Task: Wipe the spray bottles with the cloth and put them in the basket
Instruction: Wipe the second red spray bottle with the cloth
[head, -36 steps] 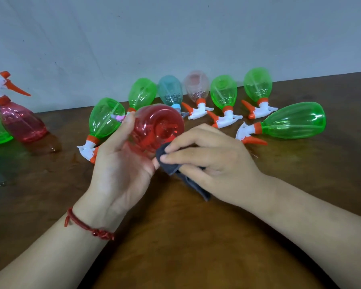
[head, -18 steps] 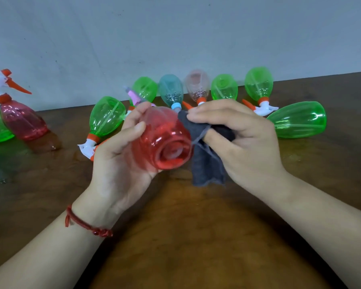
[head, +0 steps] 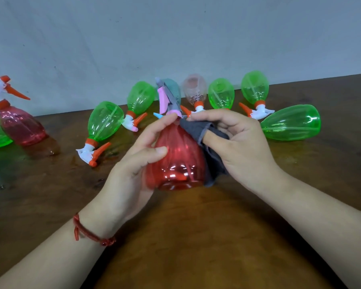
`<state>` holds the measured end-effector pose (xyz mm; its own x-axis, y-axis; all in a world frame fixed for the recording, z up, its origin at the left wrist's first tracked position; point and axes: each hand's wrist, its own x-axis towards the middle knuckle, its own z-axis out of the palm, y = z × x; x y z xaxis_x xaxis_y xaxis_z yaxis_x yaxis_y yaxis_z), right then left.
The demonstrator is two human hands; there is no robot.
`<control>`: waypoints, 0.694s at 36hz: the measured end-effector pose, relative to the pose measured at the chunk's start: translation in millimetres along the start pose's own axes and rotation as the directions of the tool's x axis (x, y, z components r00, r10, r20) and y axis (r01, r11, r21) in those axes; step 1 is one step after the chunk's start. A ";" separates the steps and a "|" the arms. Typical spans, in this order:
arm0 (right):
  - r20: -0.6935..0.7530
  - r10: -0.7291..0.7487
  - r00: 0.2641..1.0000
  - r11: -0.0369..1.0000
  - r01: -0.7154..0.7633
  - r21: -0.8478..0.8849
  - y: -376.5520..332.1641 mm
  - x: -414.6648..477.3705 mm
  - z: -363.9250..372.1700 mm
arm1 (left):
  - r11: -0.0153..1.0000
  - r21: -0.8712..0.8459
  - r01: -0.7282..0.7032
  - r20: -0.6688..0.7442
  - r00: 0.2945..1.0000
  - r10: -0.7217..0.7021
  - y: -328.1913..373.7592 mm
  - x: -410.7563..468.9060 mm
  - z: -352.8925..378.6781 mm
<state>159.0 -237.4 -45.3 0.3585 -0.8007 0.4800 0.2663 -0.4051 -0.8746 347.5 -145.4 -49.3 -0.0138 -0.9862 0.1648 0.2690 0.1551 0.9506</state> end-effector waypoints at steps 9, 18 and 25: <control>0.143 0.057 0.988 0.998 -0.056 -0.008 -6.2 -3.9 -2.5 | 0.999 0.025 0.047 -0.337 0.941 -0.035 2.2 9.4 -14.8; 0.198 0.380 0.904 0.722 -0.423 0.547 -17.7 1.1 1.5 | 0.967 0.251 0.042 -0.334 0.941 0.046 -6.6 6.8 -6.2; 0.030 0.320 0.947 0.850 -0.301 0.433 -3.5 -3.3 8.6 | 0.954 0.301 0.008 -0.240 0.968 0.067 -7.1 3.3 5.8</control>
<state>164.6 -229.5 -43.2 0.4516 -0.8745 0.1770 0.5058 0.0875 -0.8582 339.9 -149.4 -53.9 0.2361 -0.9584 0.1604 -0.0336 0.1569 0.9870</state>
